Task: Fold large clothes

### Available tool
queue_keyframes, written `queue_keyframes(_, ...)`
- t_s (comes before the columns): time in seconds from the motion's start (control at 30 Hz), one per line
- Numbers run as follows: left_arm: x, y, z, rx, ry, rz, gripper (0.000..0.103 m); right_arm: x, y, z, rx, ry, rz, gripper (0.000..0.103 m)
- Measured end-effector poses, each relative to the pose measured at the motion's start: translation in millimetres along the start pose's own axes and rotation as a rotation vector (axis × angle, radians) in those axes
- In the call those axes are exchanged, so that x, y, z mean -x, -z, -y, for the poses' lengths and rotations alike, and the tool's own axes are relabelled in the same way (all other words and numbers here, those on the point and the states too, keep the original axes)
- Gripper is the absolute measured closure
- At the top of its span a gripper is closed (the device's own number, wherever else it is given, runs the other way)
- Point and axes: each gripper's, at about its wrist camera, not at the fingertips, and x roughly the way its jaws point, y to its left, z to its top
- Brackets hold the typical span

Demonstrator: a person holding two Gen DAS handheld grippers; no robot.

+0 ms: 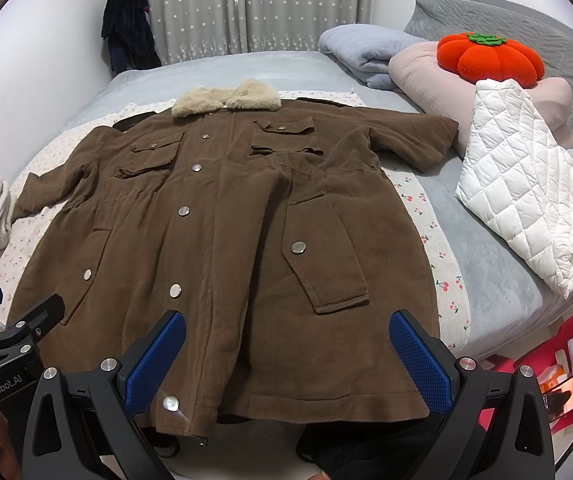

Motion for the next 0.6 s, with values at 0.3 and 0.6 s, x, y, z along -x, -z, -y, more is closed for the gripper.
queue_keyframes(0.3, -3, -5, -16, -0.035, 0.085, 0.056, 0.000, -6, -3, 7, 0.033, -0.042, -0.002, 0.000)
queue_keyframes(0.6, -31, -23, -110, 0.048, 0.180, -0.065, 0.000, -29, -16, 80, -0.024, -0.215, -0.118, 0.000)
